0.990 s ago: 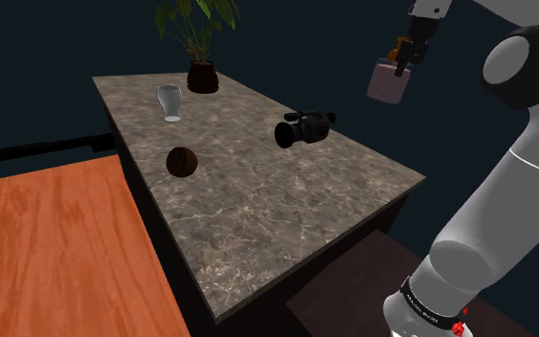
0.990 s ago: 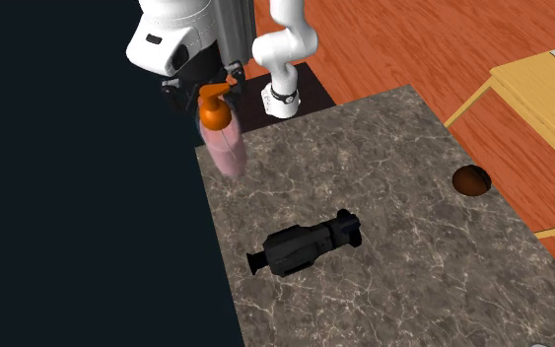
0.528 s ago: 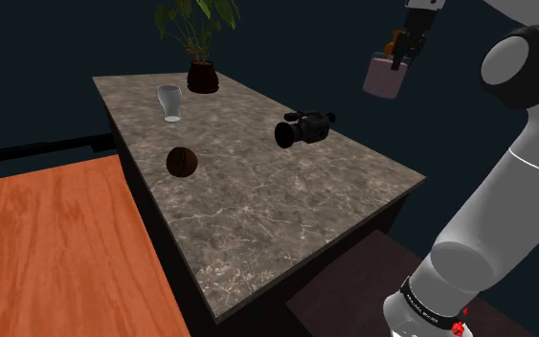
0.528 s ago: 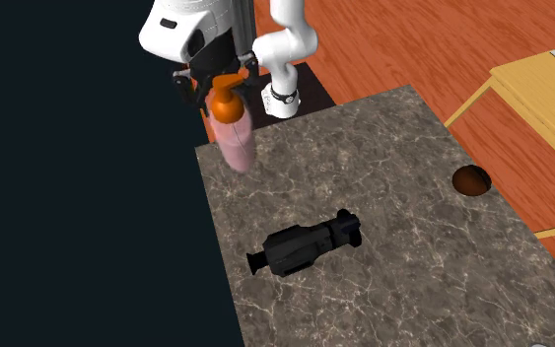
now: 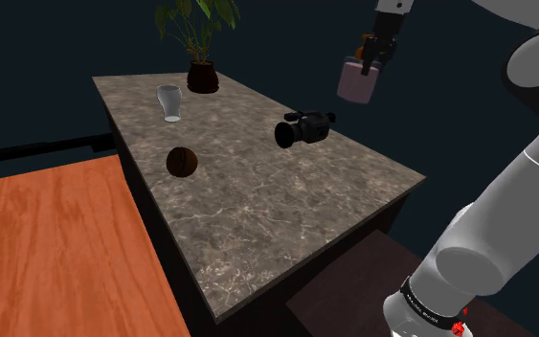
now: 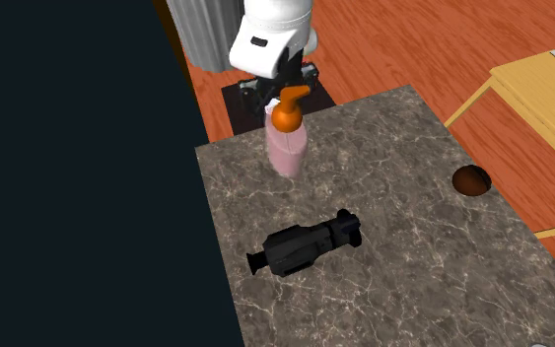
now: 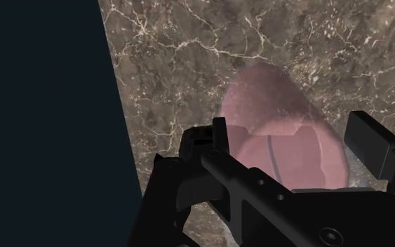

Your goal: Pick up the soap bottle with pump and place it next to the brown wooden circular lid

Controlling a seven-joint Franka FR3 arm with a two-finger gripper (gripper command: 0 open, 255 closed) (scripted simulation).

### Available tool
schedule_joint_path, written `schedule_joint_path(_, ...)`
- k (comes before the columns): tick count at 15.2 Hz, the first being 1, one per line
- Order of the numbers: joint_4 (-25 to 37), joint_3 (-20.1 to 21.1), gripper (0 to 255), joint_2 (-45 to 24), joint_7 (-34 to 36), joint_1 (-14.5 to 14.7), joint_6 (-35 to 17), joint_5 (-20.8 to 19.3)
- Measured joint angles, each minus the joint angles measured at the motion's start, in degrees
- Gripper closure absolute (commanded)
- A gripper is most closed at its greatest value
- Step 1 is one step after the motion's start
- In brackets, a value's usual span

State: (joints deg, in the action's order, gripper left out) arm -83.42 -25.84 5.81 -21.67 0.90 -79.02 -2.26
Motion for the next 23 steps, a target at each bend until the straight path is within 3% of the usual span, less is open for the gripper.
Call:
schedule_joint_path(11,-3.09,8.14,255,-1.45,14.79,6.41,-4.21,0.99)
schedule_joint_path(19,-0.43,13.05,255,-6.3,24.37,10.9,-6.19,2.25)
schedule_joint_path(23,4.06,15.09,255,-11.2,28.71,13.07,-6.47,3.09)
